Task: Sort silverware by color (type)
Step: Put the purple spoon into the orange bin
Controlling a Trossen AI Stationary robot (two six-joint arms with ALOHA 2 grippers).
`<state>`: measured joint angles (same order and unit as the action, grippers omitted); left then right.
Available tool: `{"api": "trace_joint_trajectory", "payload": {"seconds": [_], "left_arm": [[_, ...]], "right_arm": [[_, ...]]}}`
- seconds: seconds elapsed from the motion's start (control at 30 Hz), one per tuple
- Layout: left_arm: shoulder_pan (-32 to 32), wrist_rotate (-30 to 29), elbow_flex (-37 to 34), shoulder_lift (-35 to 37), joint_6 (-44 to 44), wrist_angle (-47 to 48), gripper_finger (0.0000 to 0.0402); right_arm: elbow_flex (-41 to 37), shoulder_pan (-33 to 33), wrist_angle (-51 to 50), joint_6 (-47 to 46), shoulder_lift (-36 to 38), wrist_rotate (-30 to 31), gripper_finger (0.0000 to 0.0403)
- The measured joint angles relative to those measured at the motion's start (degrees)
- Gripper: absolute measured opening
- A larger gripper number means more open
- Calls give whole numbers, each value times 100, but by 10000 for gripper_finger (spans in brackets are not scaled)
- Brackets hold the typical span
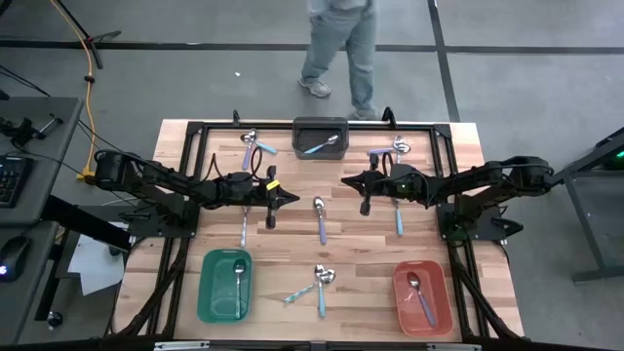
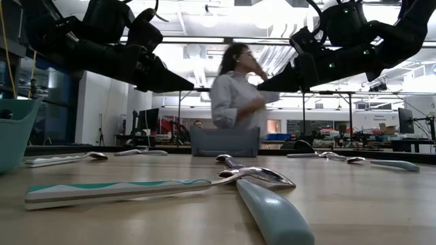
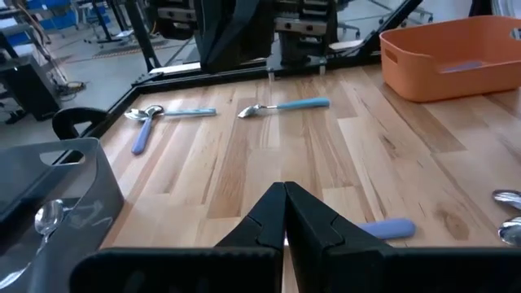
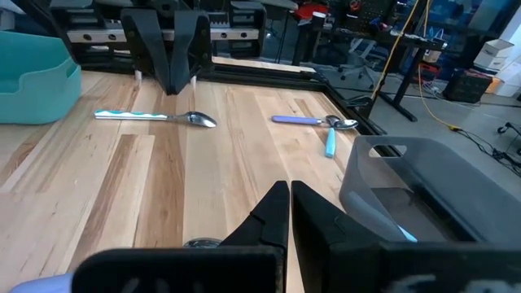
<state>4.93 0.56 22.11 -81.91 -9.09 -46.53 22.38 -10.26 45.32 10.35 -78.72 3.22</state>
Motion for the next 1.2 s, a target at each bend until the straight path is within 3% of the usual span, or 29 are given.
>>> {"api": "trace_joint_trajectory", "payload": {"seconds": [0.27,0.6,0.83,1.2], "left_arm": [[0,0,-210,-3,-105,-40,0],[35,-18,-1136,-6,-152,-1441,0],[35,-17,-1281,-4,-121,-1649,0],[35,-17,-1281,-4,-101,-1641,0]], "right_arm": [[384,42,-163,-2,-2,5,0],[1315,280,-2147,-410,-2,51,0],[1948,664,-3478,-605,-2,1192,1],[2115,1435,-4556,-1464,-2,2133,1]]}}
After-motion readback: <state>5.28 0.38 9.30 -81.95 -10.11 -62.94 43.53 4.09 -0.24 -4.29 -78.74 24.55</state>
